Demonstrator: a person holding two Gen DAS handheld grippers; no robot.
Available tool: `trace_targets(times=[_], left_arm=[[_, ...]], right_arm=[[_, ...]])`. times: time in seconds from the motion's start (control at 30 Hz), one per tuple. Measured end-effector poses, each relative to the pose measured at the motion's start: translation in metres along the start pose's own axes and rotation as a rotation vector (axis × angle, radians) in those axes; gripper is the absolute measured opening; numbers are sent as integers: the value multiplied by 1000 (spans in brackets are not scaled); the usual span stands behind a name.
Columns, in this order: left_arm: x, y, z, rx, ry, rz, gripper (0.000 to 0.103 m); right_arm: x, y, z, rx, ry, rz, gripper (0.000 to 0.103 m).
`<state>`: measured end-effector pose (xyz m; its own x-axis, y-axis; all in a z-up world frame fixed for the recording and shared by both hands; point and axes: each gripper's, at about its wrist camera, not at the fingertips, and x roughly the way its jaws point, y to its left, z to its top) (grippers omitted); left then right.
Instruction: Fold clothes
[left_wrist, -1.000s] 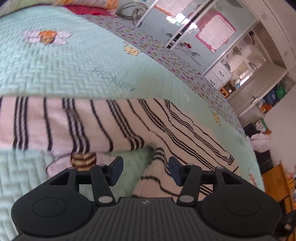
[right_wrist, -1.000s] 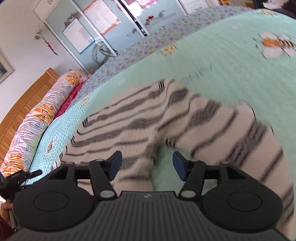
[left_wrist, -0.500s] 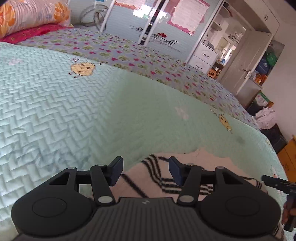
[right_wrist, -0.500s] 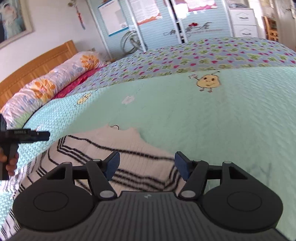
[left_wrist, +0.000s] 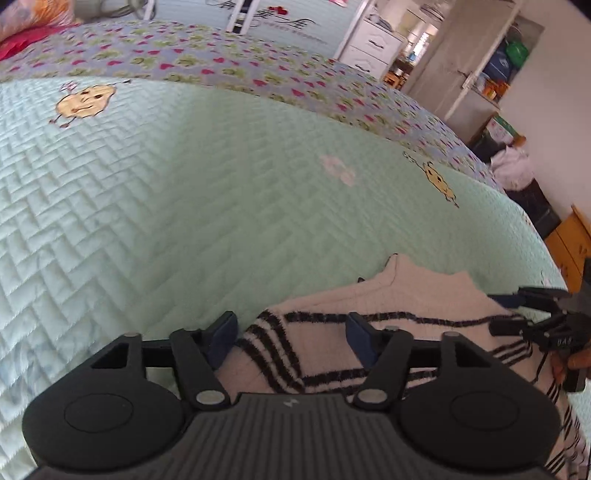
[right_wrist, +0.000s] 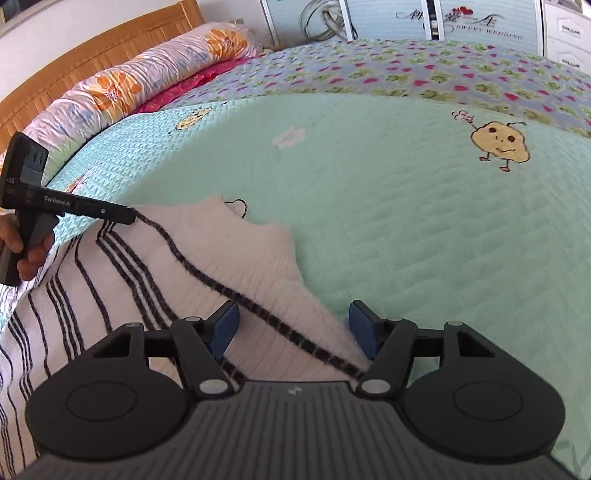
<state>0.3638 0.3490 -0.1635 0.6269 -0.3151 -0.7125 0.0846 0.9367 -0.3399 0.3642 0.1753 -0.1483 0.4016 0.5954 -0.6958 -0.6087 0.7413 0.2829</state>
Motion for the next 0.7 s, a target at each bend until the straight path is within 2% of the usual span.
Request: trace_targets(times=[0.03,0.07,0.1,0.13,0.17,0.2,0.23,0.3,0.4,0.5,0.57,0.67,0.7], left_arm=[[1,-4,-1,21,5,-7,71],[1,-8,-4,60,12,-19,69],[1,-14,-8,113,12,-9,61],[0,-20,-13,168,9,10,43],[-2,-23,-17,197,0,24,33],[-4,-22,-20,189,-10,17,17],[-7,-21,-21,170,-26,13,15],[-15,-21,-25,155,-67,30,13],[-33,-39,-24,248,-157,109,12],[-56,-54,-11,343,-254,202,12],[-61,-52,1,365,-279,255,12],[-33,-37,-1,361,-246,388,14],[-22,-31,-2,358,-233,434,17]], right_arm=[[2,0,2,10,10,19,68],[4,1,4,18,21,37,63],[6,4,5,10,38,48,57],[6,7,4,-1,47,53,43],[7,10,3,-11,54,57,32],[6,14,2,-21,43,38,25],[5,17,1,-31,33,20,16],[3,27,-1,-65,10,-27,12],[-2,49,4,-145,-45,-108,9],[-13,67,25,-201,-142,-156,8],[-15,72,41,-203,-189,-185,7],[9,70,54,-181,-207,-249,7],[25,67,53,-168,-178,-251,8]])
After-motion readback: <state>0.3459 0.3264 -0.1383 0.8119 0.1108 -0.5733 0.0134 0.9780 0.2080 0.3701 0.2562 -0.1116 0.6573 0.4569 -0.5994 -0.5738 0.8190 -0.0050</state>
